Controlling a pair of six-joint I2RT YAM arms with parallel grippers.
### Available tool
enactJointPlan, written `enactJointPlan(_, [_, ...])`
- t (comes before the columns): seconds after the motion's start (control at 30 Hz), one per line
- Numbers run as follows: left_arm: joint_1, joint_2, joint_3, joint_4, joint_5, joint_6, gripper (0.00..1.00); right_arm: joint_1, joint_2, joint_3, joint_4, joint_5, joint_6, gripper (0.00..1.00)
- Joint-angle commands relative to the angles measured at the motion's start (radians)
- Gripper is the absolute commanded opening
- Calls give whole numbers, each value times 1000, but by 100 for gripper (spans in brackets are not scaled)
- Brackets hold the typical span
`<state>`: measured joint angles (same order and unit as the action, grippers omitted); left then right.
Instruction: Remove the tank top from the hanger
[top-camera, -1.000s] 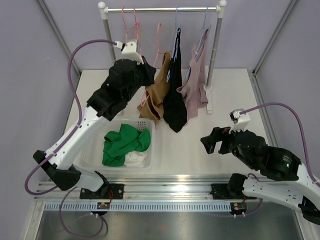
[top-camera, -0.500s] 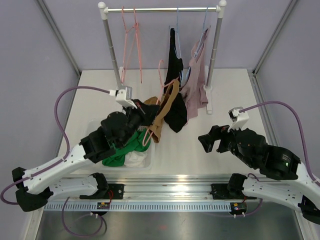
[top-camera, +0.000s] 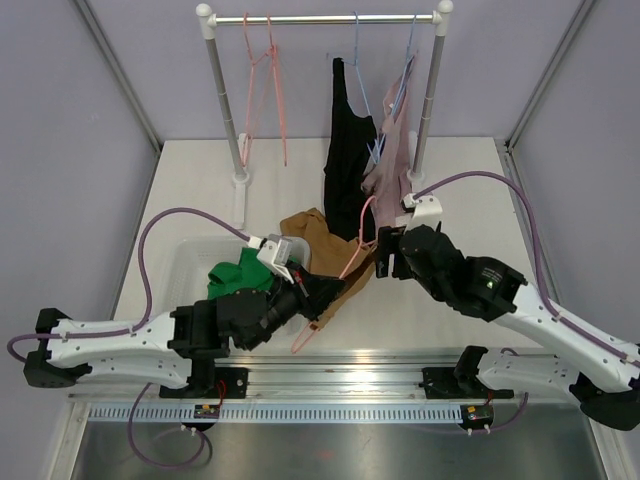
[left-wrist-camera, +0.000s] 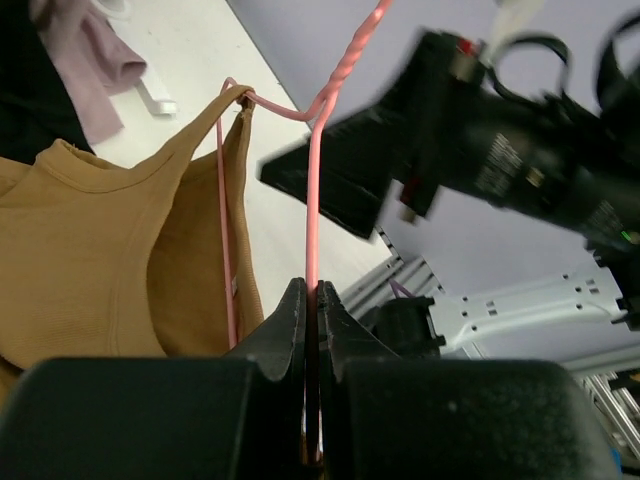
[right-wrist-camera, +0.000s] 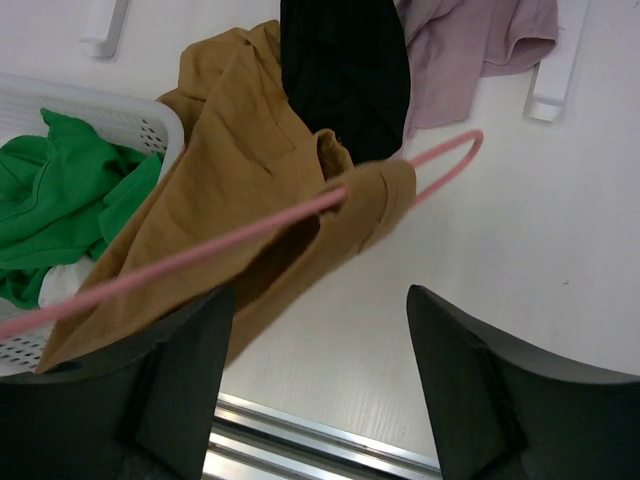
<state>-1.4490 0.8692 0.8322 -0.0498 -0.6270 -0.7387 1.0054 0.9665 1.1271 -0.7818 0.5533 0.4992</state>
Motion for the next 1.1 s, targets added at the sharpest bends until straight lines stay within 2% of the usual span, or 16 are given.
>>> enactJointPlan(0.0, [-45,-10,-11,139,-92,-39,0,-66,14,7,128,-64,-28,74])
enactJointPlan(0.07, [-65,-7,-22,153,-92,-48,0,-80,15,-19,165,-62,-39,70])
enactJointPlan(0.1, [-71,-9,-27,157,-99,-51,0,-86,20,-27,171,-55,-40,64])
enactJointPlan(0.3, [-85,-41,-50,177,-108,-48,0,-108,14,-55,173,-44,-53,53])
enactJointPlan(0.57, [-85,-96,-108,271,-70,-83,0,-114,-61,-164,297,-101,-60,49])
enactJointPlan(0.63, [-85,-104,-110,280,-56,-83,0,-119,-75,-170,297,-78,-62,33])
enactJointPlan(0.73, [-85,-111,-108,277,-50,-85,0,-120,-72,-155,270,-46,-68,0])
enactJointPlan(0.97, [-85,-110,-93,236,-40,-76,0,-162,-51,-118,193,74,-83,0])
enactJointPlan(1.07, [-85,-93,-65,166,-25,-71,0,-232,-23,-75,141,138,-100,0])
